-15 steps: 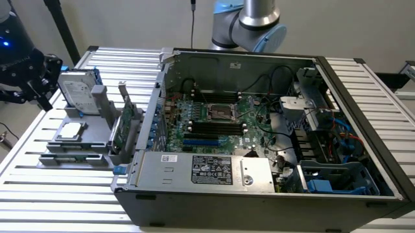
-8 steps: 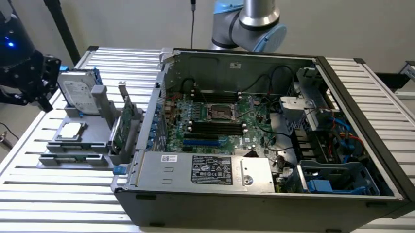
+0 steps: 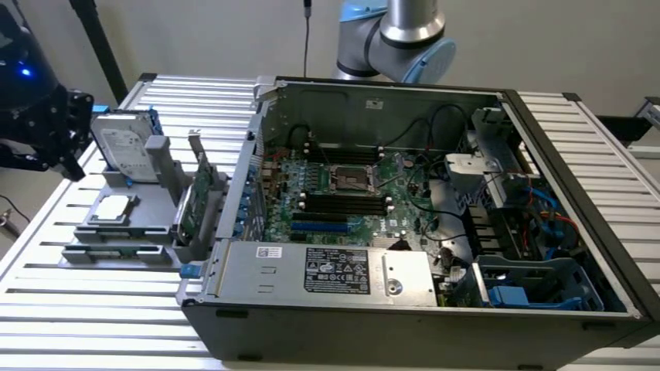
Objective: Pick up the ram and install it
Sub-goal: 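Pick up the ram and move it above insertion slot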
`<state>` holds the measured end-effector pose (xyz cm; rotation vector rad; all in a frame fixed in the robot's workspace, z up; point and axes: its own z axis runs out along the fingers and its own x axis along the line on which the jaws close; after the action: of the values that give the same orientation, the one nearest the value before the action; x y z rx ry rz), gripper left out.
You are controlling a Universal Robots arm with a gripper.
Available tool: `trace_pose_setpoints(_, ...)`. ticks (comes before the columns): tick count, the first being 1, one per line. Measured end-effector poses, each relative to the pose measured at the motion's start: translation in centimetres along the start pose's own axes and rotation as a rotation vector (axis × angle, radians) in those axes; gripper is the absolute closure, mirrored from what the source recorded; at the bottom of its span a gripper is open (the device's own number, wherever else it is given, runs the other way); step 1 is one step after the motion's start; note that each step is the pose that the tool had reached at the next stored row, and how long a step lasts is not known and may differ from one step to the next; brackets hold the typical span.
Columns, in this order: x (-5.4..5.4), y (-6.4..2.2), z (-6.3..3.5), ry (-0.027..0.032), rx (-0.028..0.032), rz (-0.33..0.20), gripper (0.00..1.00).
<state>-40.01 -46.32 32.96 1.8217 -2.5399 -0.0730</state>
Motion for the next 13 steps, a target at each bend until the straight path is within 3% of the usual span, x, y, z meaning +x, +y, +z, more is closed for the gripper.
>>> trace_pose_setpoints(3, 0.0, 0.0, 0.19, 0.0019, 0.0036, -0.054, 0.89)
trace_pose_setpoints(10, 0.0, -0.03, 0.62, -0.0034, 0.0368, -0.152, 0.89)
trace_pose_setpoints(13, 0.01, -0.04, 0.91, -0.004, 0.0443, -0.185, 0.89)
